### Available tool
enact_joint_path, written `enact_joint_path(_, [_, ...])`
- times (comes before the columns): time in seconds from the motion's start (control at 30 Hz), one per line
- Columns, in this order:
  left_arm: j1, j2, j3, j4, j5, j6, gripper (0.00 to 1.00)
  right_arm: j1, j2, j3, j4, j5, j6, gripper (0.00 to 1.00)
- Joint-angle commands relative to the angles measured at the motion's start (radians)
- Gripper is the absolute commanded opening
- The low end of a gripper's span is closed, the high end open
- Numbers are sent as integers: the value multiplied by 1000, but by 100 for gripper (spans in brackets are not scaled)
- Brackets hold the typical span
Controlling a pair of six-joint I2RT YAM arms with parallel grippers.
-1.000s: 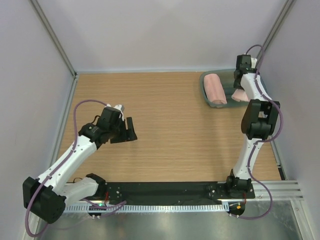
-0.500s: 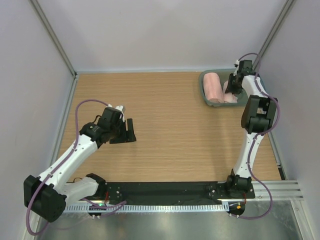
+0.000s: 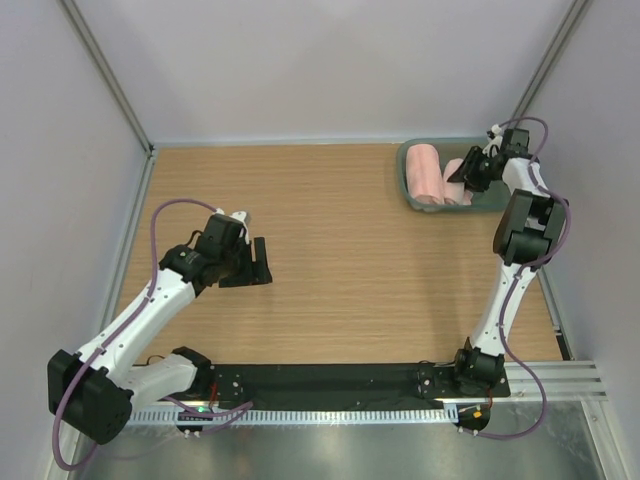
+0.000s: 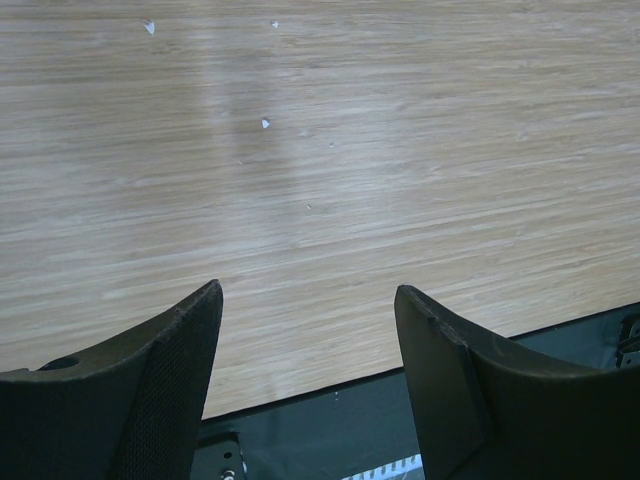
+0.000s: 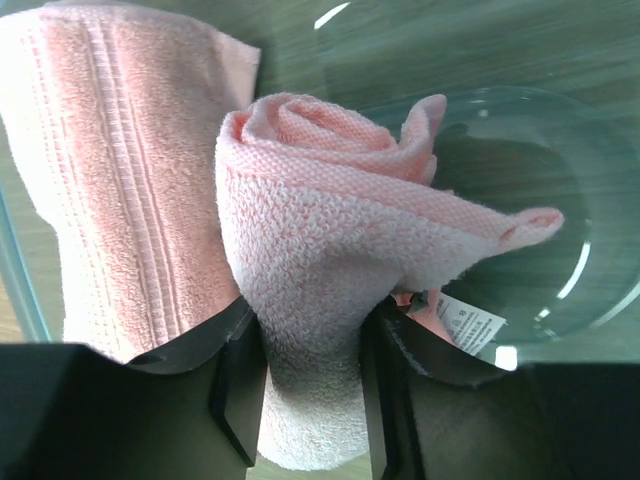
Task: Roll the towels
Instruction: Place the rolled towel into the container
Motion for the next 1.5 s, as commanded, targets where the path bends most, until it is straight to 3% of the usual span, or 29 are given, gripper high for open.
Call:
enact_joint_path(0.0, [5,3,26,-1,-7,13,70,15,22,18,34,-74,37,47])
enact_joint_path(0.17, [5,1,26,-1,-11,10,70,15,7,18,2,76,44,58])
enact_joint_path(0.57, [4,7,26,-4,-21,9,70,30,-82,106,-86,250,75,75])
enact_joint_path(1.03, [5,7,27,-7,-27,7,70,53,-211,120,-155,400,104,78])
enact_joint_path(1.27, [4,3,27,-4,-27,9,70,87,-372,15,-97,357,118,78])
enact_joint_path(1.47, [5,3,26,-4,-30,9,70,191,-515,-75,-86,373,81,78])
